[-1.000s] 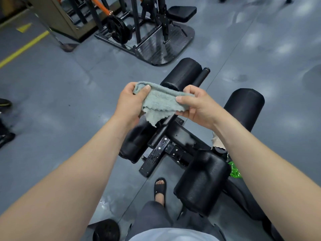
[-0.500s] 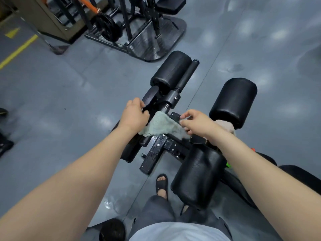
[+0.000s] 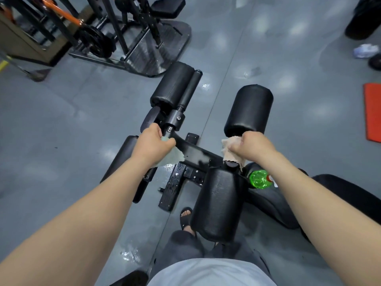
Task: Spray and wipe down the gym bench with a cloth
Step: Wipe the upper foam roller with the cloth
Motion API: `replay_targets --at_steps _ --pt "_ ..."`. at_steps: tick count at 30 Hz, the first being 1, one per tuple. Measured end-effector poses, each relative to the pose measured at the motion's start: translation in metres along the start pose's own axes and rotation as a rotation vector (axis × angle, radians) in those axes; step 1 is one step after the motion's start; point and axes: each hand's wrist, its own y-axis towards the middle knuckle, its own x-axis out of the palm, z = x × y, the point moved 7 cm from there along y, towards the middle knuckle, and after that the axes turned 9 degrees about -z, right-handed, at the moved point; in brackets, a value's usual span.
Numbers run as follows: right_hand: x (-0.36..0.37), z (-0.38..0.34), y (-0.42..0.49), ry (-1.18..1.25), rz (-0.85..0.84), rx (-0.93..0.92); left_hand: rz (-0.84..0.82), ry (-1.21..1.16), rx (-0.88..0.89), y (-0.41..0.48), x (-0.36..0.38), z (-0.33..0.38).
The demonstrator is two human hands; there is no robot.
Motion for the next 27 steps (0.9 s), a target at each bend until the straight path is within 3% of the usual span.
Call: replay_targets --at_steps 11,14,16,21,24,27 --pt "-0.004 -0.015 0.01 -0.03 -0.011 -0.009 -0.014 -0.031 -0.002 0.0 -0.005 0.0" --pt "-0.015 -0.031 0.007 0.135 0.007 -0.098 0.068 -0.047 0.085 0.001 -0.013 0.008" --pt "-0.025 -0.052 0.002 0.266 -0.002 -0.181 0.089 -0.105 0.236 0.003 -0.018 0.025" --pt "-0.042 -0.118 -0.011 0.81 -0.228 -0.457 -0.102 -0.23 0.513 0.006 -0.024 0.059" --pt "-0.042 -0.143 -0.008 1.04 -0.395 -0.52 -0.216 -0.339 0.53 0.01 -0.027 0.063" --pt "-0.042 -0.158 -0.003 1.147 -0.421 -0.526 -0.265 -0.508 0.472 0.023 -0.035 0.057"
